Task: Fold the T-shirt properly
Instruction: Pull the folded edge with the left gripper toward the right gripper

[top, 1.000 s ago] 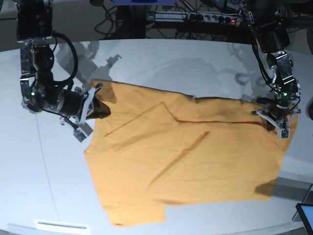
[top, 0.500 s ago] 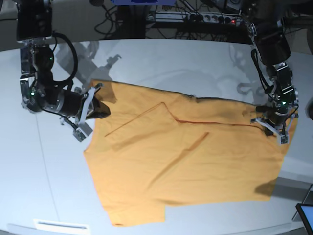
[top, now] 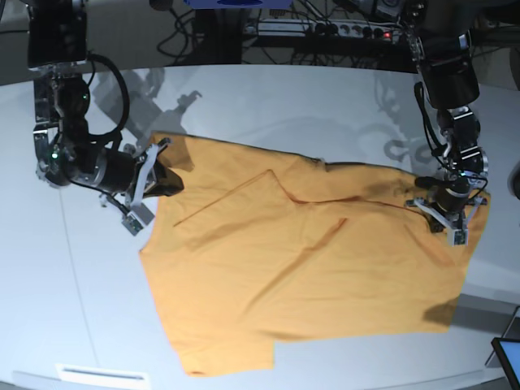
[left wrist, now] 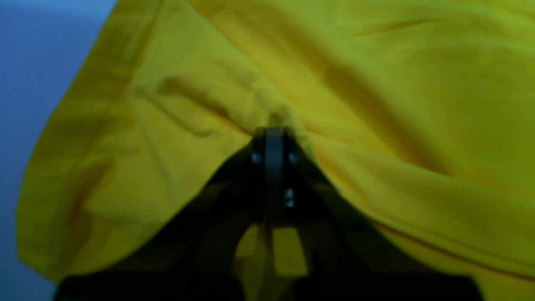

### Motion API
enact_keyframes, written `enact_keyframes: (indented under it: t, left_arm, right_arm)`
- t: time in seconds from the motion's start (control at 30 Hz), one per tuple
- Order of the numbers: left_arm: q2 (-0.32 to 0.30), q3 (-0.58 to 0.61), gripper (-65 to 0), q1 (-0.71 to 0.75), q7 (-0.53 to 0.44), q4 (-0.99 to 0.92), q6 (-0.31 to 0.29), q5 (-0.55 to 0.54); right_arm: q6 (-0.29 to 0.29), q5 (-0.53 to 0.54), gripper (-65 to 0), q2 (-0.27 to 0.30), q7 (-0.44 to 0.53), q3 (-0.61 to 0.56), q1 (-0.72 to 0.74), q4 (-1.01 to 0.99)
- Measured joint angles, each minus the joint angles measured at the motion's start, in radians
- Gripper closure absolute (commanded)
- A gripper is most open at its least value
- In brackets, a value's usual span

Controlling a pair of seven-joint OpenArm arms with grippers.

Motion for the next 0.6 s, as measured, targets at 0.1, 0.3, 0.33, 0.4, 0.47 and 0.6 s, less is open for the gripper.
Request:
enact_keyframes:
  t: [0.1,0.3,0.33,0.4,0.47,0.6]
  left_arm:
    - [0.0,0.004,0.0,0.008,0.027,0.046,0.038,-0.003]
    - [-0.006,-0.001,0.0,0.005,0.026,0.049,0.045,-0.003]
    - [-0.003,-0.001,0.0,-0.005,0.027,0.043,0.045,-0.002]
    - [-0.002,-0.001,0.0,-0.032,0.026,0.022,0.045,0.0]
    - [-0.002,-0.001,0.0,-0.042,0.017,0.02,0.045,-0.005]
    - [0.011,-0.097,0.0,0.015,0.036,0.14,0.043,-0.001]
  right_arm:
    - [0.0,-0.005,-0.1,0.0,0.0,0.0,0.0,0.0]
    - [0.0,-0.006,-0.1,0.0,0.001,0.0,0.0,0.0]
    - [0.0,-0.006,-0.1,0.0,0.001,0.0,0.0,0.0]
    - [0.0,-0.006,-0.1,0.0,0.0,0.0,0.0,0.0]
    - [0.0,-0.006,-0.1,0.0,0.0,0.0,-0.002,0.0]
    - [0.0,-0.006,-0.1,-0.001,0.0,0.0,-0.012,0.0]
